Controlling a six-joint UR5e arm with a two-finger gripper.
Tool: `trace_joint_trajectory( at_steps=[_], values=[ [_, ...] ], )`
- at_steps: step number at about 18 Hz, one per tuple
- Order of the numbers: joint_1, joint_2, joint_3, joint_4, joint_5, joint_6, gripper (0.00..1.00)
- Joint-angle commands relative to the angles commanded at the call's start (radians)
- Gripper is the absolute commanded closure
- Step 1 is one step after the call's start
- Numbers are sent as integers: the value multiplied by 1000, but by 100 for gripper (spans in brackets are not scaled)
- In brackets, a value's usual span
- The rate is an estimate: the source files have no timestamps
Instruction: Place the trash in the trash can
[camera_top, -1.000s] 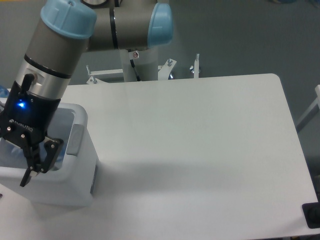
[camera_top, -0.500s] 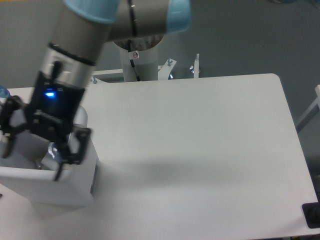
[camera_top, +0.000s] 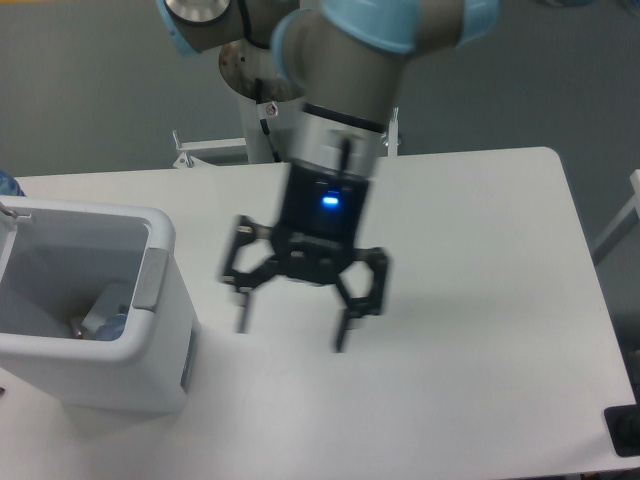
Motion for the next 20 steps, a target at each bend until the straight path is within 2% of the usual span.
trace_joint_trajectory(
  at_steps=[7, 10, 12, 13, 16, 17, 20],
  values=[
    [52, -8, -129, -2, 206, 236, 0],
    [52, -17, -135, -5, 301, 307, 0],
    [58, -18, -137, -9, 319, 362, 0],
    [63, -18, -137, -27, 319, 409, 0],
    [74, -14, -134, -150, 332, 557, 0],
    [72, -15, -129, -173, 350, 610, 0],
    [71, -18, -140, -179, 399, 657, 0]
  ],
)
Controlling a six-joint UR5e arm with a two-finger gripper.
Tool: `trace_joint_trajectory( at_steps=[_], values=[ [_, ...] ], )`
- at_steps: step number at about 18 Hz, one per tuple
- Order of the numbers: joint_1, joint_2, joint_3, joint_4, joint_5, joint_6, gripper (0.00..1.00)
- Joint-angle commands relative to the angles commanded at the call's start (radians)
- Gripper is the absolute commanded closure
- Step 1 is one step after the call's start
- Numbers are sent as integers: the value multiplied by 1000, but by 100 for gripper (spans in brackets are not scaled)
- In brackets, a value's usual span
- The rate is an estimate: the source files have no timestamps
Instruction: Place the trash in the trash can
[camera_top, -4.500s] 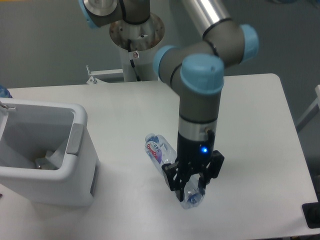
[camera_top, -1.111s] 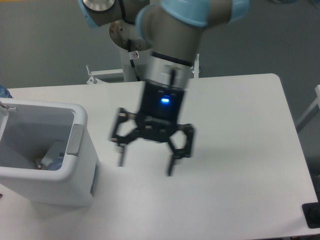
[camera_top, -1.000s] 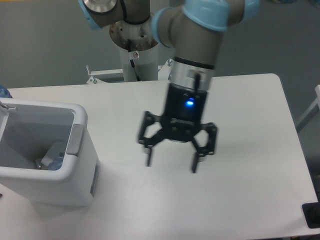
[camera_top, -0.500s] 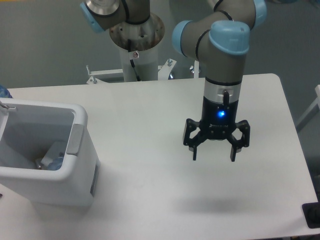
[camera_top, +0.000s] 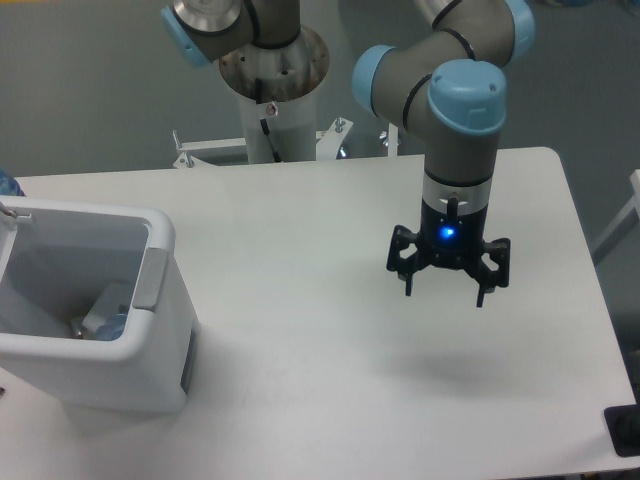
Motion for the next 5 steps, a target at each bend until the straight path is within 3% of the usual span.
trace_joint_trajectory(
  at_steps=[5],
  values=[
    [-6, 0, -15, 2, 38, 23, 0]
  ],
)
